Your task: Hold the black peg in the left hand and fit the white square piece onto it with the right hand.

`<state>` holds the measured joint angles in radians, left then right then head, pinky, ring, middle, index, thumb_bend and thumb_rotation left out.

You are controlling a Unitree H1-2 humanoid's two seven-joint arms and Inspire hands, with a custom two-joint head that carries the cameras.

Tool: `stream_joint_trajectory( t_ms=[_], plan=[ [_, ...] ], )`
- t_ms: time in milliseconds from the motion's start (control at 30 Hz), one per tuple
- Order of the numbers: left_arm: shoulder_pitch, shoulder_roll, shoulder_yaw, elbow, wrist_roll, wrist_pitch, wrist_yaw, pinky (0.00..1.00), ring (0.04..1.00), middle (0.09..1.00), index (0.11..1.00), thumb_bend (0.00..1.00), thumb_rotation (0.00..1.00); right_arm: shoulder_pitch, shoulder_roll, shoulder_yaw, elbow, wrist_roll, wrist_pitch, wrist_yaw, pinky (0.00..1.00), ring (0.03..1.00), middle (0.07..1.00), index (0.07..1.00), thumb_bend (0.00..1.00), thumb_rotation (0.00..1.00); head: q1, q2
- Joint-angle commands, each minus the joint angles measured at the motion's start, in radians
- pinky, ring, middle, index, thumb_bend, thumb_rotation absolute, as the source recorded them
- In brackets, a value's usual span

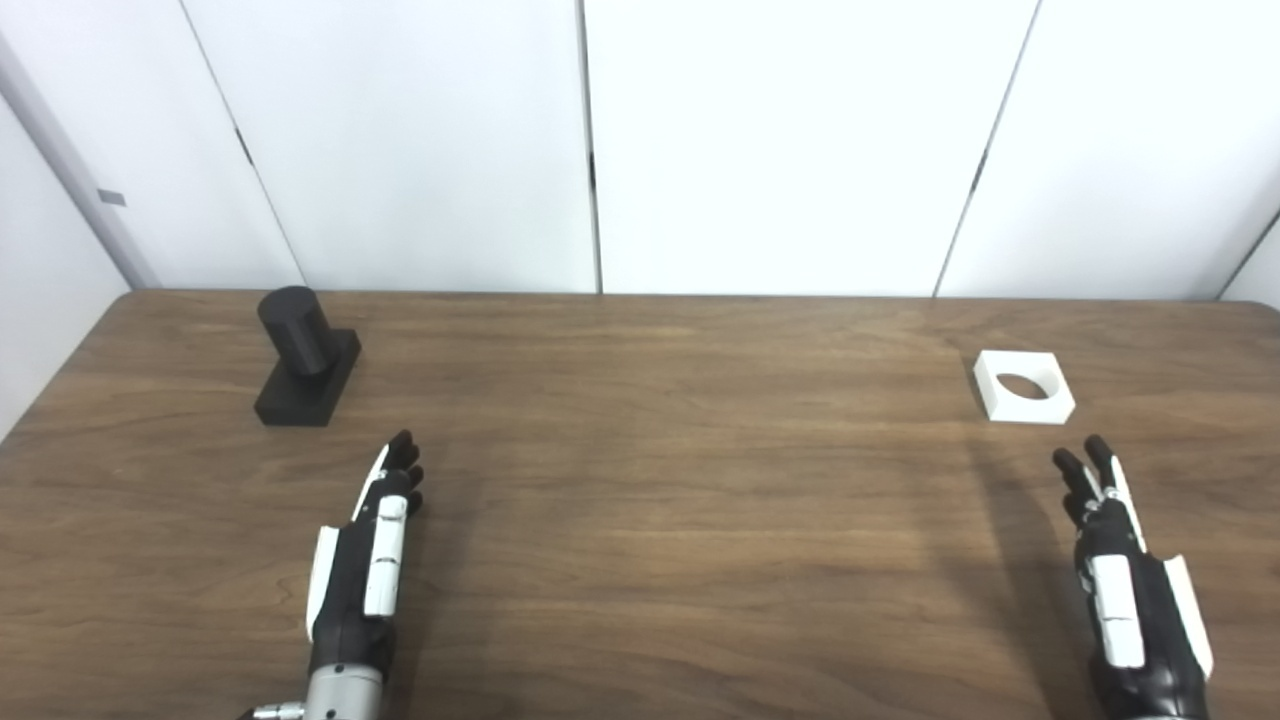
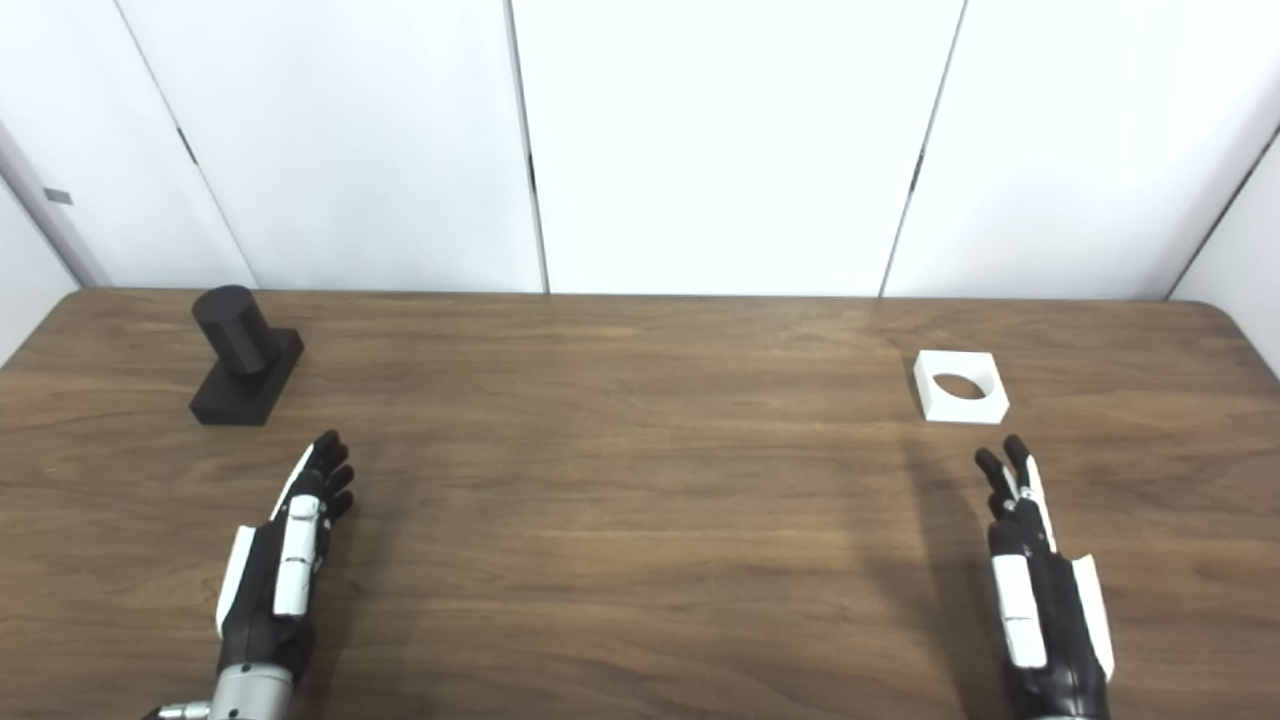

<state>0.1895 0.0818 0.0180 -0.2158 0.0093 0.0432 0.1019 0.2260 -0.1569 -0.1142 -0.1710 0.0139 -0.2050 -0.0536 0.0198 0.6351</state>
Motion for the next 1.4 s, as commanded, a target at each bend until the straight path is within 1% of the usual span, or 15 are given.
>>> stream_joint_trajectory(
  t_ms=[0, 133, 200, 267, 400, 500, 600, 733, 767, 833, 900, 967, 1100, 1267, 1367],
  plan=[
    [0.025, -0.038, -0.007, -0.014, -0.002, 0.003, -0.005, 0.94, 0.943, 0.956, 0.958, 0.52, 1.0, 0.004, 0.02, 0.0, 0.056, -0.004, -0.02, -0.002, 1.0, 0.98, 0.942, 1.0, 0.6, 1.0, 0.011, -0.004],
    [0.028, -0.046, -0.015, -0.01, 0.0, -0.009, -0.003, 0.94, 0.94, 0.952, 0.953, 0.5, 1.0, 0.005, 0.01, -0.005, 0.076, 0.013, -0.047, 0.011, 1.0, 0.983, 0.947, 1.0, 0.58, 1.0, 0.061, -0.025],
    [0.032, -0.052, -0.024, -0.01, 0.007, -0.01, 0.0, 0.93, 0.938, 0.951, 0.953, 0.5, 1.0, 0.002, 0.001, -0.009, 0.093, 0.025, -0.069, 0.022, 1.0, 0.986, 0.953, 1.0, 0.57, 1.0, 0.112, -0.049],
    [0.034, -0.058, -0.033, -0.012, 0.018, -0.001, 0.005, 0.92, 0.938, 0.947, 0.947, 0.5, 1.0, -0.003, -0.006, -0.014, 0.113, 0.043, -0.093, 0.035, 1.0, 0.99, 0.961, 1.0, 0.56, 1.0, 0.144, -0.065],
    [0.033, -0.069, -0.051, 0.007, 0.023, -0.013, 0.014, 0.94, 0.945, 0.954, 0.95, 0.49, 0.99, -0.006, -0.02, -0.024, 0.133, 0.039, -0.101, 0.043, 1.0, 0.991, 0.961, 1.0, 0.56, 1.0, 0.204, -0.103],
    [0.03, -0.076, -0.063, 0.029, 0.025, -0.027, 0.023, 0.95, 0.957, 0.959, 0.954, 0.49, 1.0, -0.003, -0.021, -0.025, 0.12, 0.054, -0.083, 0.049, 1.0, 1.0, 0.961, 1.0, 0.54, 1.0, 0.233, -0.123],
    [0.025, -0.072, -0.077, 0.046, 0.035, -0.036, 0.029, 0.96, 0.967, 0.965, 0.961, 0.48, 1.0, -0.006, -0.025, -0.025, 0.128, 0.068, -0.089, 0.061, 1.0, 1.0, 0.968, 1.0, 0.54, 1.0, 0.258, -0.143],
    [0.022, -0.071, -0.089, 0.065, 0.047, -0.048, 0.038, 0.95, 0.966, 0.97, 0.967, 0.48, 1.0, -0.01, -0.033, -0.024, 0.143, 0.074, -0.105, 0.075, 1.0, 0.996, 0.967, 1.0, 0.58, 1.0, 0.277, -0.163],
    [0.021, -0.073, -0.091, 0.069, 0.047, -0.048, 0.04, 0.95, 0.966, 0.97, 0.967, 0.49, 1.0, -0.012, -0.025, -0.029, 0.136, 0.075, -0.087, 0.065, 1.0, 0.994, 0.964, 1.0, 0.59, 1.0, 0.285, -0.172],
    [0.018, -0.076, -0.094, 0.077, 0.048, -0.048, 0.045, 0.97, 0.978, 0.974, 0.969, 0.5, 1.0, -0.013, -0.011, -0.037, 0.12, 0.067, -0.045, 0.045, 1.0, 0.959, 0.902, 0.995, 0.65, 1.0, 0.292, -0.18],
    [0.017, -0.078, -0.098, 0.085, 0.045, -0.053, 0.046, 0.97, 0.985, 0.979, 0.972, 0.5, 1.0, -0.015, -0.007, -0.04, 0.116, 0.062, -0.033, 0.042, 1.0, 0.946, 0.879, 0.993, 0.66, 1.0, 0.302, -0.193],
    [0.015, -0.081, -0.101, 0.091, 0.045, -0.057, 0.048, 0.97, 0.985, 0.982, 0.973, 0.5, 1.0, -0.018, -0.008, -0.042, 0.124, 0.065, -0.039, 0.046, 1.0, 0.943, 0.872, 0.993, 0.65, 1.0, 0.313, -0.206],
    [0.016, -0.087, -0.109, 0.098, 0.056, -0.052, 0.057, 0.96, 0.983, 0.98, 0.966, 0.51, 1.0, -0.027, -0.015, -0.048, 0.157, 0.069, -0.064, 0.053, 1.0, 0.944, 0.872, 0.986, 0.69, 1.0, 0.331, -0.228],
    [0.014, -0.086, -0.12, 0.098, 0.061, -0.04, 0.065, 0.98, 0.99, 0.987, 0.966, 0.52, 1.0, -0.031, -0.019, -0.053, 0.169, 0.075, -0.063, 0.06, 1.0, 0.939, 0.874, 0.986, 0.69, 1.0, 0.337, -0.237],
    [0.017, -0.079, -0.128, 0.083, 0.071, -0.024, 0.065, 0.96, 0.988, 0.988, 0.97, 0.52, 1.0, -0.027, -0.02, -0.055, 0.156, 0.08, -0.046, 0.059, 1.0, 0.938, 0.876, 0.987, 0.7, 1.0, 0.323, -0.221]
  ],
)
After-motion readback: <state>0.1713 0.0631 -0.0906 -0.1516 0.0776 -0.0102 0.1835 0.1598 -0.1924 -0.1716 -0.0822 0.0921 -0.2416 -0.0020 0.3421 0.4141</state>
